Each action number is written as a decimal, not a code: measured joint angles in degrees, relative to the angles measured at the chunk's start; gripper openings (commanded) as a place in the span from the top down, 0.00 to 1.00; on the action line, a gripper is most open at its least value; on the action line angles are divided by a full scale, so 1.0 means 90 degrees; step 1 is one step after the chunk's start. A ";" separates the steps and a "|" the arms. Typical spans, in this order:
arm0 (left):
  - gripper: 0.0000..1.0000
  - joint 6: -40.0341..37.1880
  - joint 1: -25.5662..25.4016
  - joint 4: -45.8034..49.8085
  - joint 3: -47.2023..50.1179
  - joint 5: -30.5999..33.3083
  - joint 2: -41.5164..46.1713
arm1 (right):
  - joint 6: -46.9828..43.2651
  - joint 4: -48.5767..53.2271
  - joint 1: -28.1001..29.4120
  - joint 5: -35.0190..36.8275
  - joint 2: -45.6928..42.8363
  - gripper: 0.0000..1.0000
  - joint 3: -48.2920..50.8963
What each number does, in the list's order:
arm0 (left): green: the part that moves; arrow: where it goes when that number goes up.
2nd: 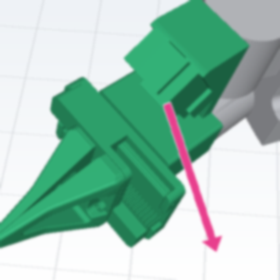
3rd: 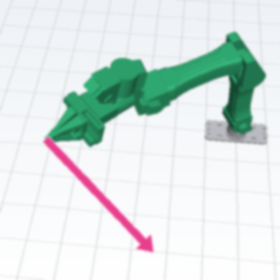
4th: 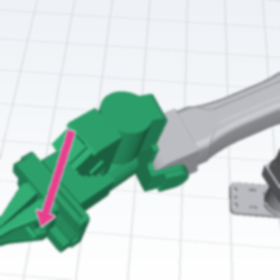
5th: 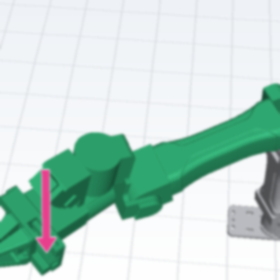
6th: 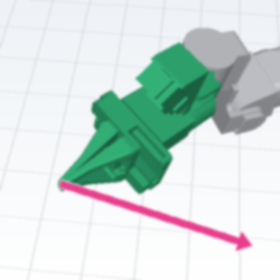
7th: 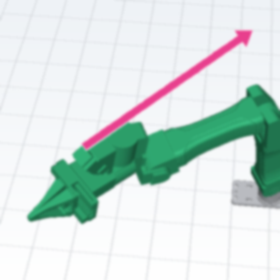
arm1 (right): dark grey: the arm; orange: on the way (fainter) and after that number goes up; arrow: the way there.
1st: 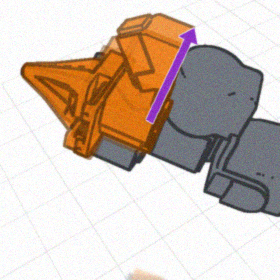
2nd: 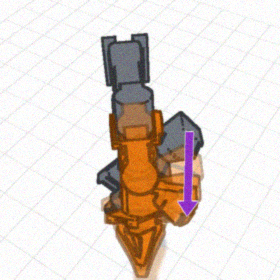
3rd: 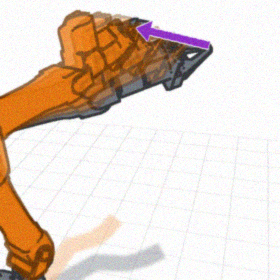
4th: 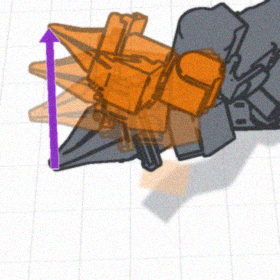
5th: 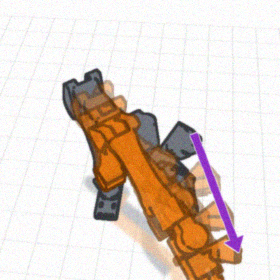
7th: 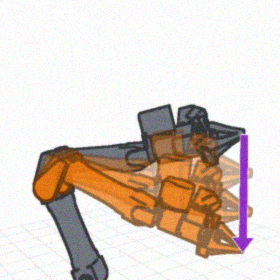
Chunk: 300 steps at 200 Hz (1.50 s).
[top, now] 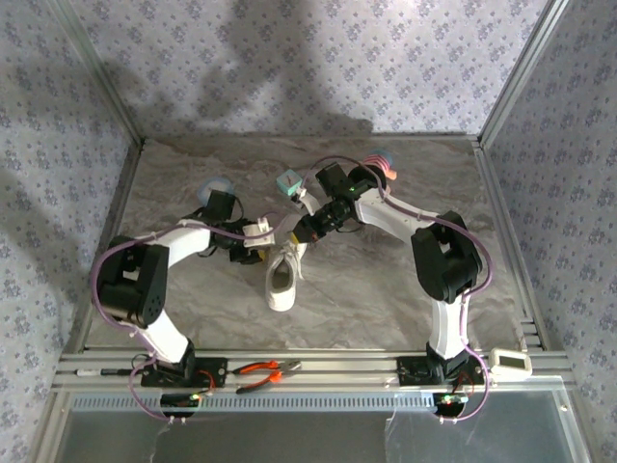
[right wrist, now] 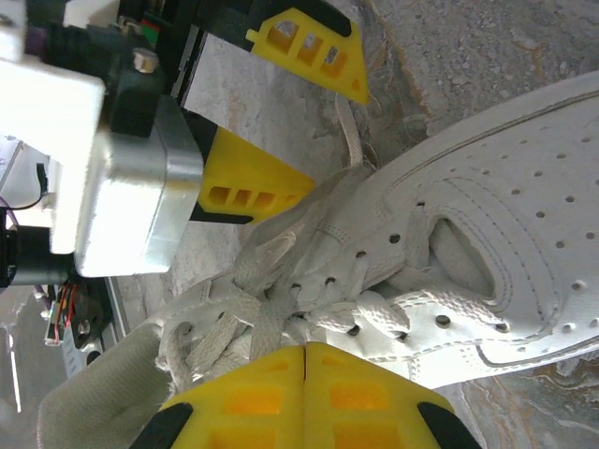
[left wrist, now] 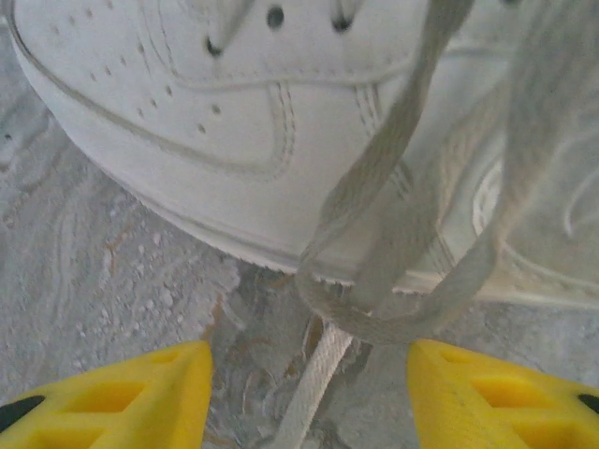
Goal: Tie the shoes
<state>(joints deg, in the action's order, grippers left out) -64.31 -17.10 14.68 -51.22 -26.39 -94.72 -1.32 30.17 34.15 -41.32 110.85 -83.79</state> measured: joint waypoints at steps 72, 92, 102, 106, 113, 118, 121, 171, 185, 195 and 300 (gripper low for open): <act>0.45 -0.0143 -0.0204 -0.0010 0.0019 -0.0107 0.0000 | 0.0075 -0.0051 -0.0049 0.0029 0.0000 1.00 0.0000; 0.54 -0.0182 -0.0255 -0.0036 0.0078 -0.0049 0.0007 | 0.0080 -0.0070 -0.0058 0.0029 0.0002 1.00 0.0000; 0.63 -0.0221 -0.0294 -0.0005 0.0083 -0.0019 0.0010 | 0.0092 -0.0075 -0.0058 0.0027 0.0007 1.00 0.0000; 0.68 -0.0199 -0.0313 0.0022 0.0083 -0.0015 0.0010 | 0.0095 -0.0078 -0.0058 0.0029 0.0007 1.00 0.0000; 0.76 -0.0202 -0.0352 0.0095 0.0083 0.0005 0.0012 | 0.0097 -0.0083 -0.0061 0.0032 0.0010 1.00 0.0000; 0.82 -0.0238 -0.0379 0.0148 0.0083 0.0007 0.0012 | 0.0097 -0.0085 -0.0061 0.0032 0.0010 1.00 0.0000; 0.86 -0.0221 -0.0396 0.0180 0.0083 0.0012 0.0012 | 0.0097 -0.0090 -0.0061 0.0034 0.0010 1.00 0.0000; 1.00 -0.0010 -0.0398 0.0313 0.0255 0.0085 0.0517 | 0.0121 -0.0146 -0.0121 0.0262 0.0007 1.00 0.0007; 1.00 0.0090 -0.0272 0.0350 0.0325 0.0160 0.0855 | 0.0165 -0.0204 -0.0131 0.0342 0.0005 1.00 0.0032; 1.00 0.0153 -0.0148 0.0357 0.0393 0.0209 0.1134 | 0.0197 -0.0243 -0.0131 0.0398 0.0005 1.00 0.0063; 1.00 0.0517 -0.0007 0.1246 0.1049 0.0850 0.3007 | 0.0291 -0.0549 0.0124 0.1610 -0.0515 1.00 0.0464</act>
<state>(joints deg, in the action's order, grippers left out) -59.66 -17.17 25.89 -41.78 -18.74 -67.66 1.30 25.23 35.27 -26.83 106.21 -79.61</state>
